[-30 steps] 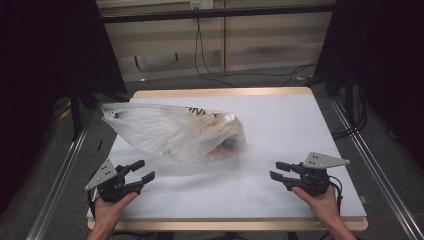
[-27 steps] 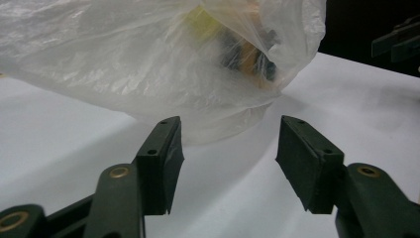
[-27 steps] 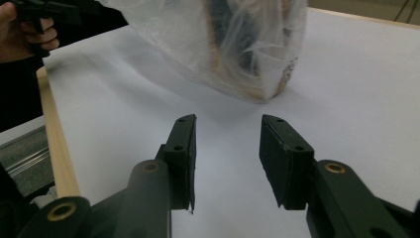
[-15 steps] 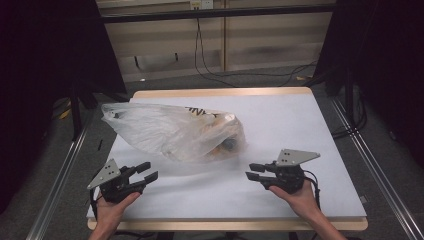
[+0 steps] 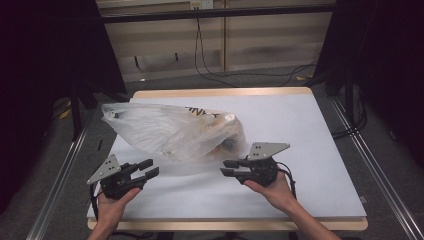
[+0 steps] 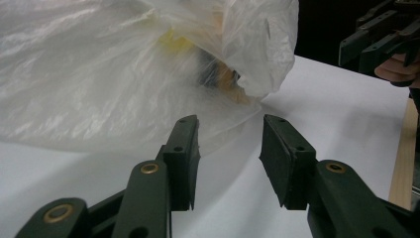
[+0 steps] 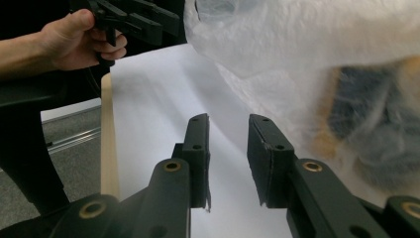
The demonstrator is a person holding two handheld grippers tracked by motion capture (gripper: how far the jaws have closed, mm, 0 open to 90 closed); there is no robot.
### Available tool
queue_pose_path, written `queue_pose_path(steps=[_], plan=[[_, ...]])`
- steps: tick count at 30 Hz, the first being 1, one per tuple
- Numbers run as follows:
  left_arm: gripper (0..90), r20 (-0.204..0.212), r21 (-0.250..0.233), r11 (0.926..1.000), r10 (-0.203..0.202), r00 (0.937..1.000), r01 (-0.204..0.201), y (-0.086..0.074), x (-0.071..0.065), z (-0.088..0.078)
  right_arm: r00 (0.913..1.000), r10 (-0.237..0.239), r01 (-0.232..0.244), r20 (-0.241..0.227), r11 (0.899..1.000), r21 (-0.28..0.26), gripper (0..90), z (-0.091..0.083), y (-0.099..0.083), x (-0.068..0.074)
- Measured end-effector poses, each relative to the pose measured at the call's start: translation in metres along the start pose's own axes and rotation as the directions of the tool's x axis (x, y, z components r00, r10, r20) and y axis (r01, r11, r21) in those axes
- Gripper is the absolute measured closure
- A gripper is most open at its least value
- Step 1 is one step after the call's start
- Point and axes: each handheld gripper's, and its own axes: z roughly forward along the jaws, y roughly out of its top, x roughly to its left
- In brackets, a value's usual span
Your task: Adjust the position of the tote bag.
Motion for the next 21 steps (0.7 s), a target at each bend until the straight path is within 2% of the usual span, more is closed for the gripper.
queue_pose_path(steps=[5,6,8,9,13,14,15,21], plan=[[57.6,0.019,-0.001,0.9997,0.023,0.9995,-0.023,0.011,-0.005,0.005,0.9993,-0.03,0.03,-0.02,1.0,-0.005,74.9,0.012,0.013,0.003],[56.7,0.015,0.001,0.9993,0.038,0.9992,-0.038,0.012,-0.005,0.005,0.999,-0.038,0.038,-0.025,0.999,-0.004,75.1,0.015,0.016,0.004],[55.4,0.013,-0.004,0.9992,0.04,0.9991,-0.04,0.015,-0.007,0.006,0.9987,-0.042,0.042,-0.028,0.999,-0.004,75.2,0.017,0.018,0.005],[54.3,0.019,0.001,0.9983,0.058,0.9981,-0.058,0.02,-0.006,0.006,0.9977,-0.053,0.053,-0.041,0.999,-0.004,75.6,0.023,0.024,0.006],[53.5,0.027,-0.024,0.9981,0.057,0.998,-0.056,0.029,-0.007,0.011,0.9964,-0.065,0.065,-0.054,0.998,-0.01,75.6,0.029,0.031,0.008],[52.7,0.035,-0.022,0.9973,0.071,0.9969,-0.07,0.031,-0.006,0.012,0.9961,-0.067,0.066,-0.057,0.998,-0.015,75.4,0.031,0.032,0.008],[52.6,0.022,-0.013,0.9968,0.079,0.9966,-0.079,0.033,-0.006,0.014,0.9961,-0.066,0.065,-0.058,0.998,-0.019,75.2,0.032,0.033,0.008],[51.4,0.038,-0.013,0.9969,0.078,0.9962,-0.077,0.037,-0.005,0.027,0.9954,-0.066,0.066,-0.069,0.998,-0.013,72.7,0.039,0.035,0.008]])
